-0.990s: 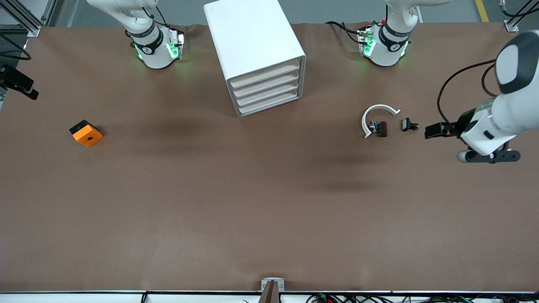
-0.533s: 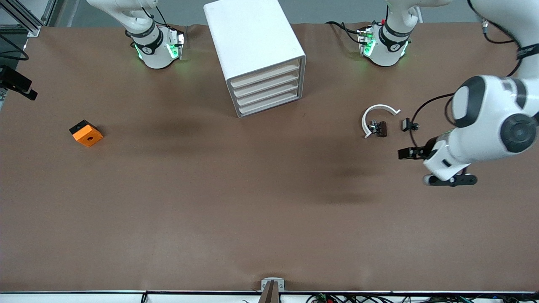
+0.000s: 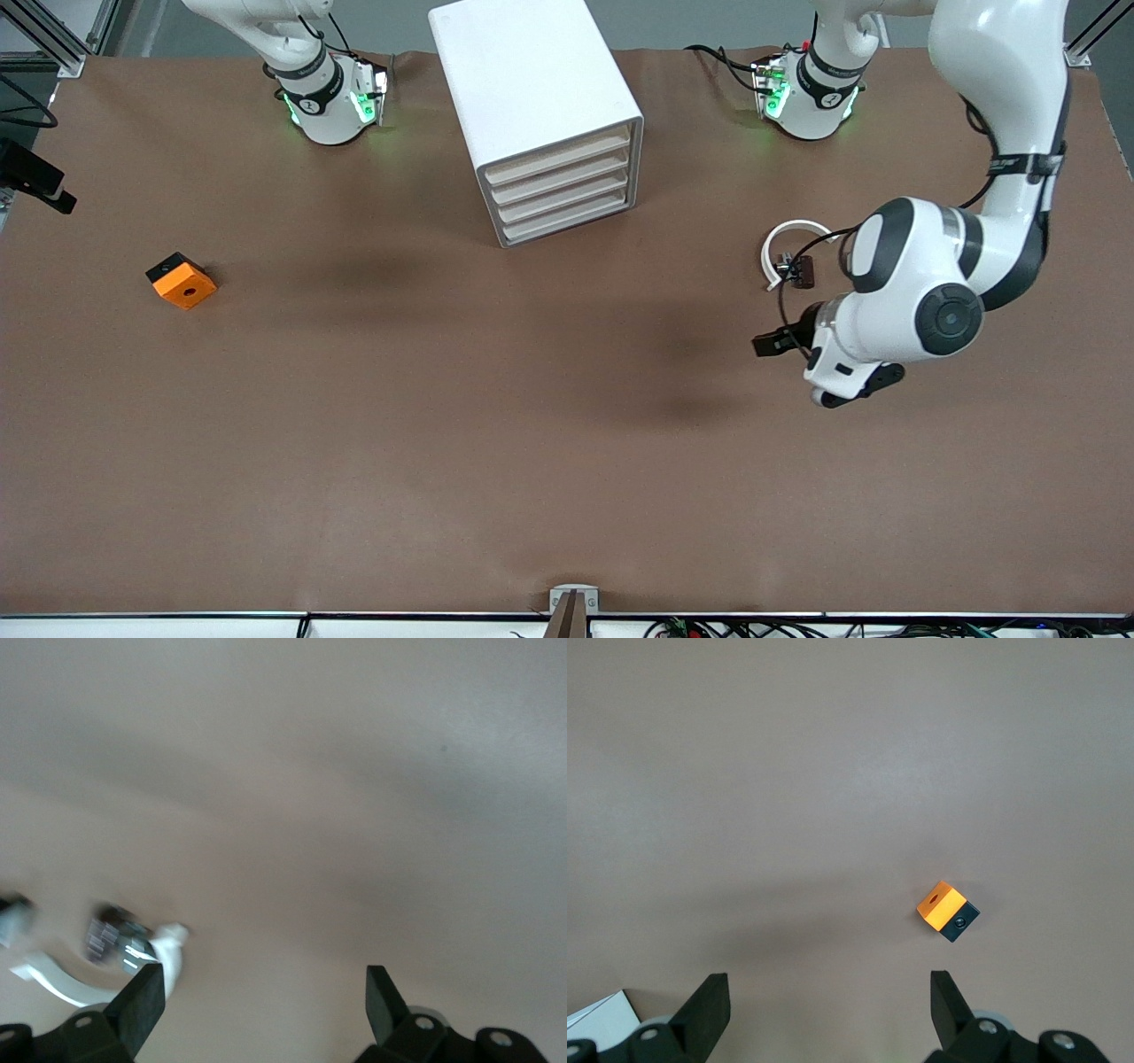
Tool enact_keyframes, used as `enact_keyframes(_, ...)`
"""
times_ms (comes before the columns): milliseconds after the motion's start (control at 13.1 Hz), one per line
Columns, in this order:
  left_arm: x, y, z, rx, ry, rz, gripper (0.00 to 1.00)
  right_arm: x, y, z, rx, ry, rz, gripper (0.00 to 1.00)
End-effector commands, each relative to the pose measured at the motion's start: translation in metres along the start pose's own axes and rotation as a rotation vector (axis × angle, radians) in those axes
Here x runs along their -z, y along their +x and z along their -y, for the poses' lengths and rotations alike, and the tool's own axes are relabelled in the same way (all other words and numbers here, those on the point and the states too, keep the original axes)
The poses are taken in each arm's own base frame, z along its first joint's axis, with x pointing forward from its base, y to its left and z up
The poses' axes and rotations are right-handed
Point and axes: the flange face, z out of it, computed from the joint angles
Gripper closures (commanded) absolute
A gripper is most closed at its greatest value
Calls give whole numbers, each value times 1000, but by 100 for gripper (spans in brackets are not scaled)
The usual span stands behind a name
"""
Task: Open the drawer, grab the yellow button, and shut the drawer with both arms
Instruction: 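Swing the left arm toward the white drawer cabinet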
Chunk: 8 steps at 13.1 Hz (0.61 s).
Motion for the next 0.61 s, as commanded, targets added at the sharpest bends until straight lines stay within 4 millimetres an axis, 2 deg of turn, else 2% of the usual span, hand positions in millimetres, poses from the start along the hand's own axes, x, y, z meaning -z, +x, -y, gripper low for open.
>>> enact_keyframes(0, -7, -3, -28, 175, -25, 93, 0, 2, -11, 0, -4, 25, -20, 0)
enact_keyframes(228, -27, -28, -44, 323, 90, 232, 0, 0, -16, 0, -4, 26, -32, 0)
enact_keyframes(381, -34, -37, -55, 479, 94, 337, 0, -2, -18, -1, -6, 26, -40, 0)
enact_keyframes(533, -41, -36, -65, 664, 103, 391, 0, -2, -18, -1, -6, 26, -39, 0)
